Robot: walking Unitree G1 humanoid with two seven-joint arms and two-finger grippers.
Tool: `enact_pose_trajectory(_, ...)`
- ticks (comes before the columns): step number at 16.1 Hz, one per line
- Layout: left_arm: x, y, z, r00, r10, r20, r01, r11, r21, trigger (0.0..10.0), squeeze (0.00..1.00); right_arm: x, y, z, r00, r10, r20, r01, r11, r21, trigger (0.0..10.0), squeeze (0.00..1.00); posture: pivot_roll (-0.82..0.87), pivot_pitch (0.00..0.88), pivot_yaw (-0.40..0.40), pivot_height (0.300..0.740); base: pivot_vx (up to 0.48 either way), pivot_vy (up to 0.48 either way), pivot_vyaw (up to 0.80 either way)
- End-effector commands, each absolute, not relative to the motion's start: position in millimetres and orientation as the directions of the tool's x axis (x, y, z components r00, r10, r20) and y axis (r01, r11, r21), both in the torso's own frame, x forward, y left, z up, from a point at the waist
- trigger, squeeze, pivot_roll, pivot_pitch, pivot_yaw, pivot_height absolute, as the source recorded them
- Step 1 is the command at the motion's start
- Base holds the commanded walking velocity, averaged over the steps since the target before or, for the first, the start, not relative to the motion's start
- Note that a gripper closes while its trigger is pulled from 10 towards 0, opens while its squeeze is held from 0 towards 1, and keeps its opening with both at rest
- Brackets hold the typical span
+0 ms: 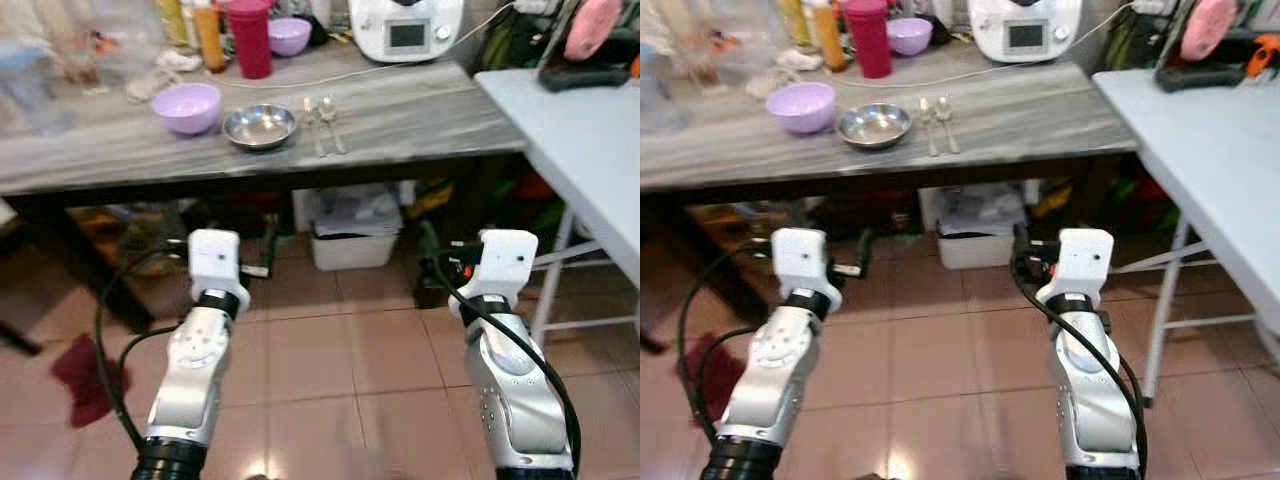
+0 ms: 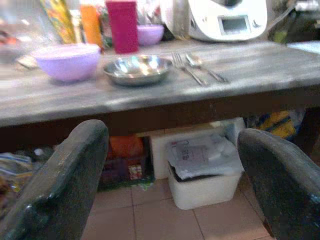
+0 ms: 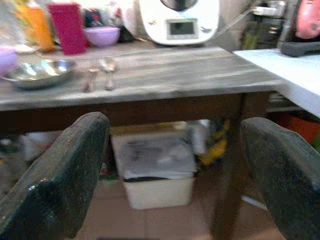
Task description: Setting the table
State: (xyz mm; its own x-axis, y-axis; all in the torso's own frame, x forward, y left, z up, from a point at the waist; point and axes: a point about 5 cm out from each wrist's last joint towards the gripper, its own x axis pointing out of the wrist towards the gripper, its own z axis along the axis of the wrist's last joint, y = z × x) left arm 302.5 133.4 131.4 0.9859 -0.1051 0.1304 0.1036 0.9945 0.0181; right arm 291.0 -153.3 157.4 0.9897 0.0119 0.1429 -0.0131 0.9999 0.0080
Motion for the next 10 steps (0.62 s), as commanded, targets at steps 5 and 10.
enact_pose_trajectory(5, 302, 125, 135, 0.978, -0.147, 0.149, 0.146, 0.989, 0.013, 10.0, 0.00, 295, -154, 154, 0.989, 0.000, 0.146, 0.011, 0.997, -0.076, 10.0, 0.00, -0.18, 0.112, 0.043, 0.740, 0.000, -0.210, 0.00)
enact_pose_trajectory(10, 304, 119, 134, 0.974, -0.173, 0.146, 0.176, 0.984, -0.008, 10.0, 0.00, 292, -160, 158, 0.987, 0.003, 0.160, 0.001, 1.000, -0.024, 10.0, 0.00, -0.20, 0.122, 0.042, 0.740, 0.000, -0.469, 0.00)
